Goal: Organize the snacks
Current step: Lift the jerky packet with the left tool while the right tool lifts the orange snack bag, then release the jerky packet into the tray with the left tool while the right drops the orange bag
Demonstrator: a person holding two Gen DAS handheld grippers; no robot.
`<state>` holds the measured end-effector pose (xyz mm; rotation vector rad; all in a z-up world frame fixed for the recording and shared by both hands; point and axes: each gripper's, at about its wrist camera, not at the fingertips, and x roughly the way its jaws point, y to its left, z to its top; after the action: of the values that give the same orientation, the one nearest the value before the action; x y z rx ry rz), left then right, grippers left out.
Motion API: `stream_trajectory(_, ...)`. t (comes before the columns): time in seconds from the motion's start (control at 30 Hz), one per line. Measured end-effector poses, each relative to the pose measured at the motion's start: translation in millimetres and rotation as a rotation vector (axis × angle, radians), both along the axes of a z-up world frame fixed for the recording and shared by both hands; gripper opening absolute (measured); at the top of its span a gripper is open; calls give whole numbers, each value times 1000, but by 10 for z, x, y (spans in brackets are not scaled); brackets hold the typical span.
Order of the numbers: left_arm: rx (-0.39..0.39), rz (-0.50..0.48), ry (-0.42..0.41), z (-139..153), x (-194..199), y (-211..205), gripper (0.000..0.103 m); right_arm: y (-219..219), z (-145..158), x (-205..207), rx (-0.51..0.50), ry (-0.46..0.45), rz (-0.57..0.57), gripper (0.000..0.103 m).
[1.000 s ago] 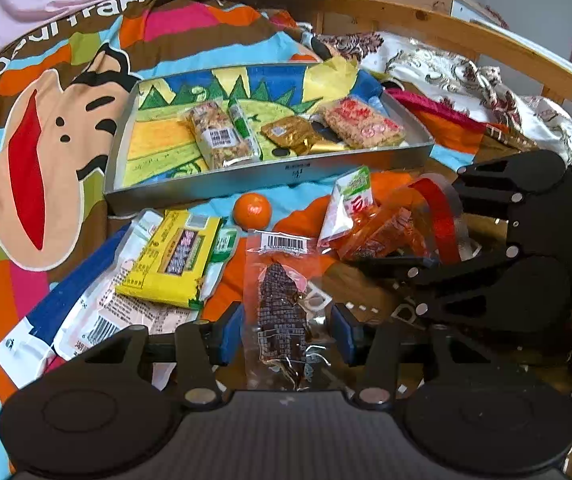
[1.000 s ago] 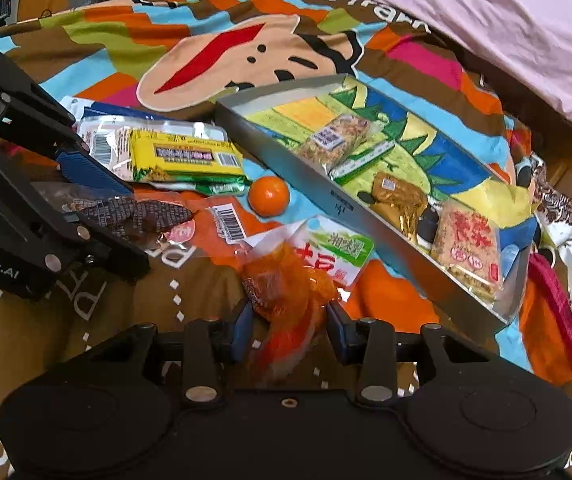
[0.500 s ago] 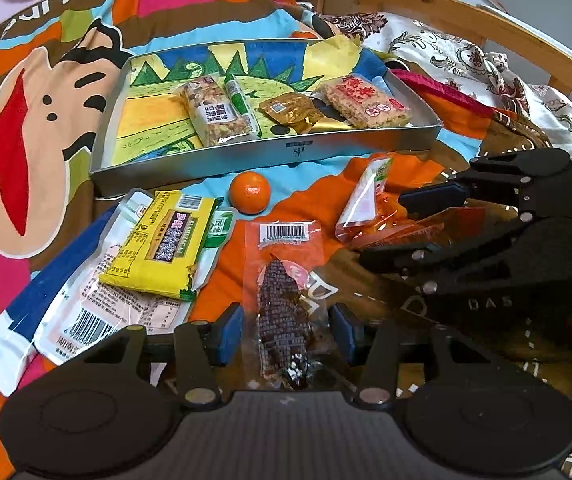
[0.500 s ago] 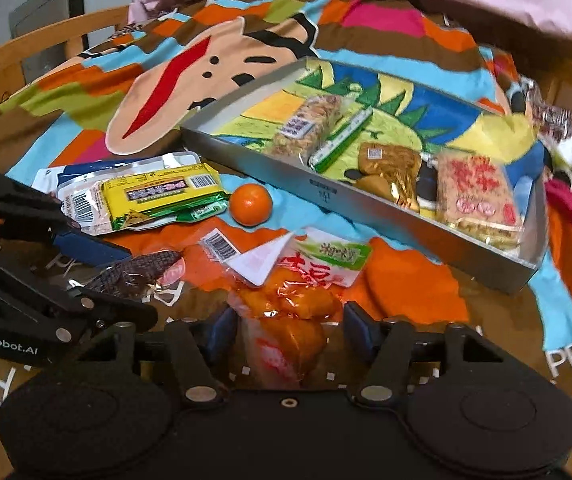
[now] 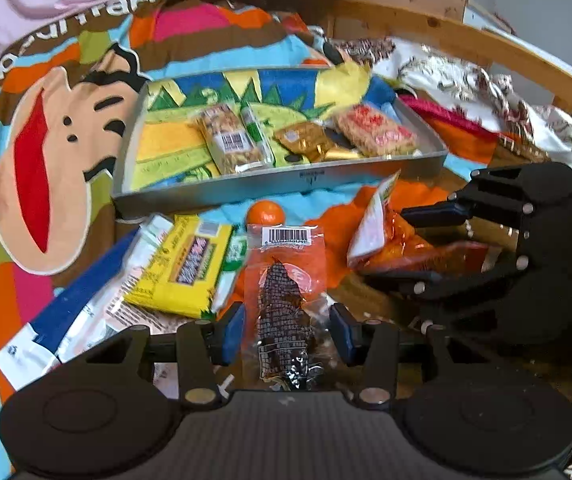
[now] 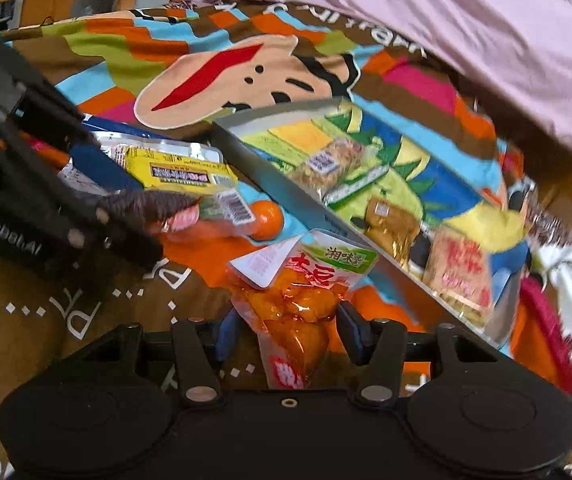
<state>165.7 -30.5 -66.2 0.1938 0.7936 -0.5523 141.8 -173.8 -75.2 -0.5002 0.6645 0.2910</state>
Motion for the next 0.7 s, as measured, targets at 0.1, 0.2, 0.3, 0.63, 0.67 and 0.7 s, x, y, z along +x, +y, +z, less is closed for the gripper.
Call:
stream_trajectory(0.1, -11, 20, -46, 52, -18, 20, 50, -2, 37, -8, -16, -40, -3, 53)
stream_trajectory(0.2, -31, 55, -96, 104, -7, 51, 50, -5, 88, -22, -33, -98, -10, 53)
stream_trajectory(0.3, -68, 94, -140, 164, 40, 97, 50, -26, 157, 10, -18, -142, -25, 53)
stream_trajectory(0.63, -236, 212, -278, 537, 625, 98, 50, -134, 371, 455, 44, -314, -108, 53)
stream_trajectory(0.67, -246, 222, -290, 556, 695, 98, 50, -145, 389, 512, 52, -334, -117, 53)
stream_trajectory(0.7, -264, 239, -307, 570, 770, 107, 50, -151, 403, 568, 63, -351, -125, 53)
